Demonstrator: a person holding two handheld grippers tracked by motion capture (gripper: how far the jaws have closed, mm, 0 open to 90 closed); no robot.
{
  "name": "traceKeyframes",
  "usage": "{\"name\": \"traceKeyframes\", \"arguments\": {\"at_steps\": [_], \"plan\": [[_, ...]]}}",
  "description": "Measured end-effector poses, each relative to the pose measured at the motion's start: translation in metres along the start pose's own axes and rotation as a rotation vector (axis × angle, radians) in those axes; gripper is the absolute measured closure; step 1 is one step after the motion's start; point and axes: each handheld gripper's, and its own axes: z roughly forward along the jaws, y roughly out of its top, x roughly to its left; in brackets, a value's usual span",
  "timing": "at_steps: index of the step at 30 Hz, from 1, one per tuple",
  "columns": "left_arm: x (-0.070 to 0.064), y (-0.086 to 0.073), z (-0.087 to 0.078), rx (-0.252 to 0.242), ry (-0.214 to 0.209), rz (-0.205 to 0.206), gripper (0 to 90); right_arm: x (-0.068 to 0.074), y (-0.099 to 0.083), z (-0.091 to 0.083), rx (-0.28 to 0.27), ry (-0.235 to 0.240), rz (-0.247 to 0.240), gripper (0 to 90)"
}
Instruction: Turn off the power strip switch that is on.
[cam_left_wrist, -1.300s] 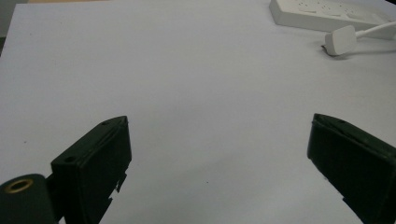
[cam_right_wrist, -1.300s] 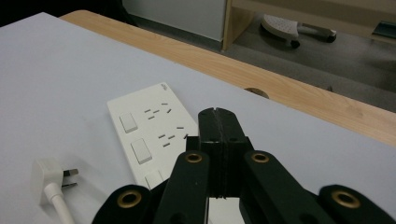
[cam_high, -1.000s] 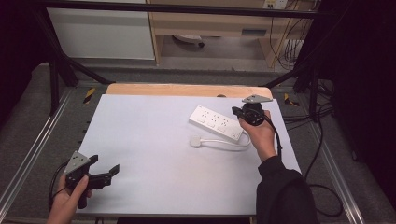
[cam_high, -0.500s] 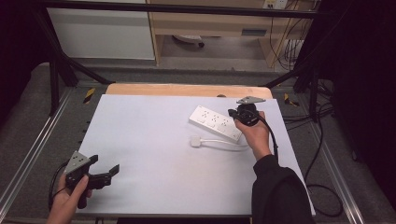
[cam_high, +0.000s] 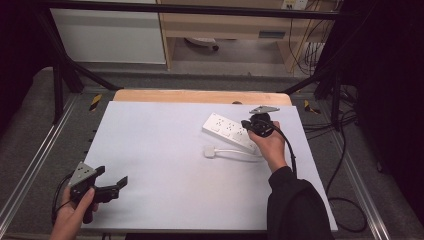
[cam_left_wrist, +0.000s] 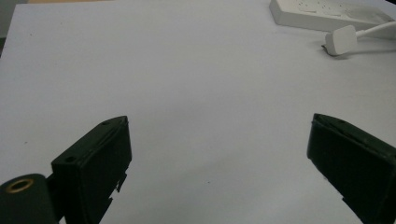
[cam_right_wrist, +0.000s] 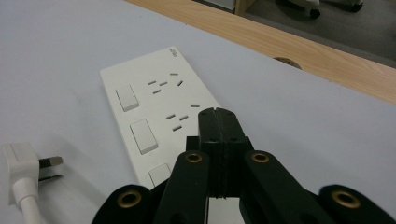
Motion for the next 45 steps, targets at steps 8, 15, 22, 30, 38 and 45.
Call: {"name": "traceKeyframes", "arguments": {"at_steps": [8, 15, 22, 30, 38, 45], "plan": [[0.000, 0.000, 0.000, -0.001, 0.001, -0.001, 6.4, 0.005, -0.001, 0.004, 0.014, 0.007, -0.003, 90.0], [0.000, 0.000, 0.000, -0.002, 0.000, 0.000, 6.4, 0.007, -0.003, 0.008, 0.023, 0.011, -0.009, 90.0], [0.000, 0.000, 0.000, -0.004, 0.002, 0.001, 6.4, 0.012, -0.007, 0.014, 0.041, 0.021, -0.015, 90.0], [0.000, 0.000, 0.000, -0.006, 0.002, 0.000, 6.4, 0.018, -0.011, 0.020, 0.062, 0.043, -0.009, 90.0], [0.000, 0.000, 0.000, -0.006, 0.002, 0.001, 6.4, 0.019, -0.017, 0.022, 0.073, 0.050, -0.001, 90.0], [0.000, 0.000, 0.000, -0.005, 0.003, 0.002, 6.4, 0.023, -0.016, 0.023, 0.071, 0.061, -0.007, 90.0]]}}
